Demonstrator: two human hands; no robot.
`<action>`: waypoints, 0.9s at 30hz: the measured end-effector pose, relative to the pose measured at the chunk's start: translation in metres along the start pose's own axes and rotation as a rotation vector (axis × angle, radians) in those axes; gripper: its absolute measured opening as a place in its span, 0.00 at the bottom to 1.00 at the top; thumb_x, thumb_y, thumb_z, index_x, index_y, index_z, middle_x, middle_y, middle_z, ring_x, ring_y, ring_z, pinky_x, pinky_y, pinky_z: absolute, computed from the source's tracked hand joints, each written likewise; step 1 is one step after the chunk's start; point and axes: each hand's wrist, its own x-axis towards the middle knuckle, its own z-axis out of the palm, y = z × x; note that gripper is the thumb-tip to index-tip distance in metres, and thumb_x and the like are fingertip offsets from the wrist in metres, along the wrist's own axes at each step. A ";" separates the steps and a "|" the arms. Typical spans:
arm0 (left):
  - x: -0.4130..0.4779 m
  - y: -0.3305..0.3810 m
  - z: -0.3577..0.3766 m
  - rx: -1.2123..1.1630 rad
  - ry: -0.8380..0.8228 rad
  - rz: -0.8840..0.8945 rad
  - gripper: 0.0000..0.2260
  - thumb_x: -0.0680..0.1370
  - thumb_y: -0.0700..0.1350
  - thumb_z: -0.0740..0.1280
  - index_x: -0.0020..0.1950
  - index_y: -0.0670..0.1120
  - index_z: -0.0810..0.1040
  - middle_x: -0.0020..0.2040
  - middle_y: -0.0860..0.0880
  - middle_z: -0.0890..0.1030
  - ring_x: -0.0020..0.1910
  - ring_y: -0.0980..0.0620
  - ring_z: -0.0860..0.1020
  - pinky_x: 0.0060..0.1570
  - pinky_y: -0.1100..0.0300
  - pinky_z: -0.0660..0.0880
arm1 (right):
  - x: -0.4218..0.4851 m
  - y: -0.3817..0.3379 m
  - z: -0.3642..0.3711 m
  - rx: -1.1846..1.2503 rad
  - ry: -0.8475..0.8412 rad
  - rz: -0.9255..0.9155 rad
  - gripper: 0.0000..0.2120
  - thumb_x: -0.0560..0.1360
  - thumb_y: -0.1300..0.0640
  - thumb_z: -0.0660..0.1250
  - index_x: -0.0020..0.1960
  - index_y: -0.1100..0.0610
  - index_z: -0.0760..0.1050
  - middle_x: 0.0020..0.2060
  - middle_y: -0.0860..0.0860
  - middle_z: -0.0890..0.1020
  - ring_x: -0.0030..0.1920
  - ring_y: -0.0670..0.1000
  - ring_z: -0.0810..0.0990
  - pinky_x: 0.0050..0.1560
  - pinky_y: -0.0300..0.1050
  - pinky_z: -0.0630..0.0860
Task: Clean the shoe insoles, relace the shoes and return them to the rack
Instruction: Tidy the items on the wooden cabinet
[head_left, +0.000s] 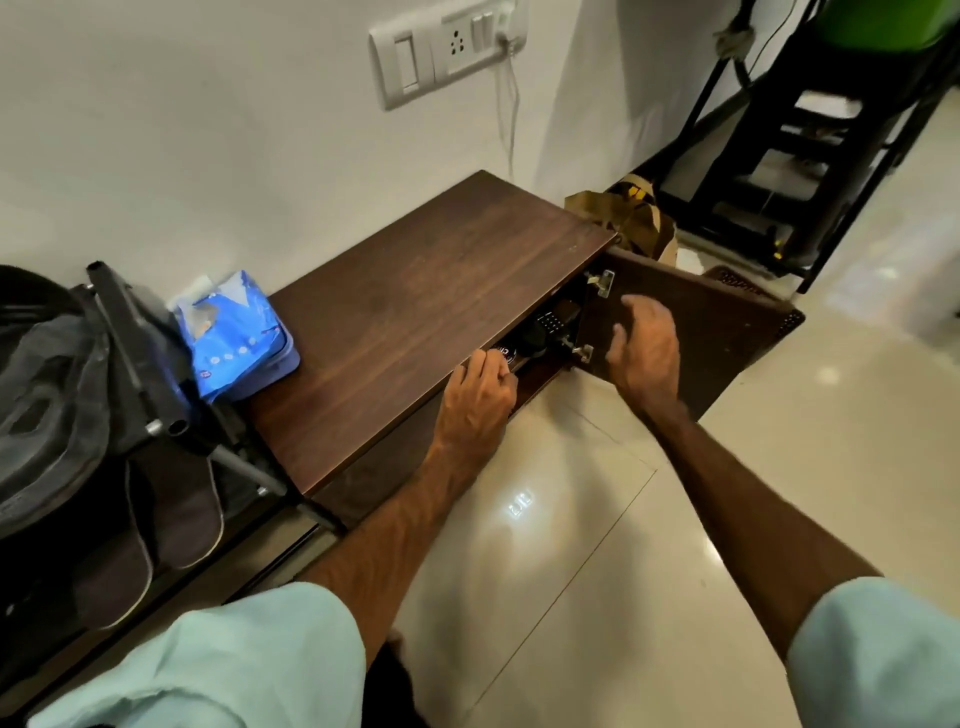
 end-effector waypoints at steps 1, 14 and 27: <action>0.007 0.004 0.002 -0.020 0.005 -0.004 0.11 0.68 0.40 0.73 0.49 0.43 0.81 0.51 0.45 0.77 0.49 0.48 0.74 0.44 0.58 0.74 | 0.020 0.007 -0.006 -0.054 0.022 -0.025 0.21 0.80 0.63 0.66 0.72 0.62 0.69 0.69 0.60 0.73 0.71 0.57 0.71 0.72 0.43 0.65; 0.048 0.025 0.015 -0.285 0.023 -0.061 0.10 0.72 0.31 0.65 0.51 0.40 0.80 0.53 0.45 0.76 0.50 0.49 0.73 0.37 0.58 0.74 | 0.068 0.069 -0.016 -0.740 -0.329 -0.029 0.29 0.75 0.51 0.74 0.67 0.65 0.68 0.63 0.65 0.72 0.63 0.63 0.72 0.63 0.57 0.75; 0.077 0.034 0.011 -0.356 0.033 -0.048 0.09 0.75 0.34 0.65 0.52 0.41 0.81 0.55 0.46 0.77 0.53 0.50 0.74 0.39 0.62 0.72 | 0.097 0.083 -0.032 -0.809 -0.390 0.131 0.24 0.81 0.53 0.67 0.71 0.65 0.66 0.66 0.65 0.72 0.65 0.64 0.73 0.66 0.59 0.74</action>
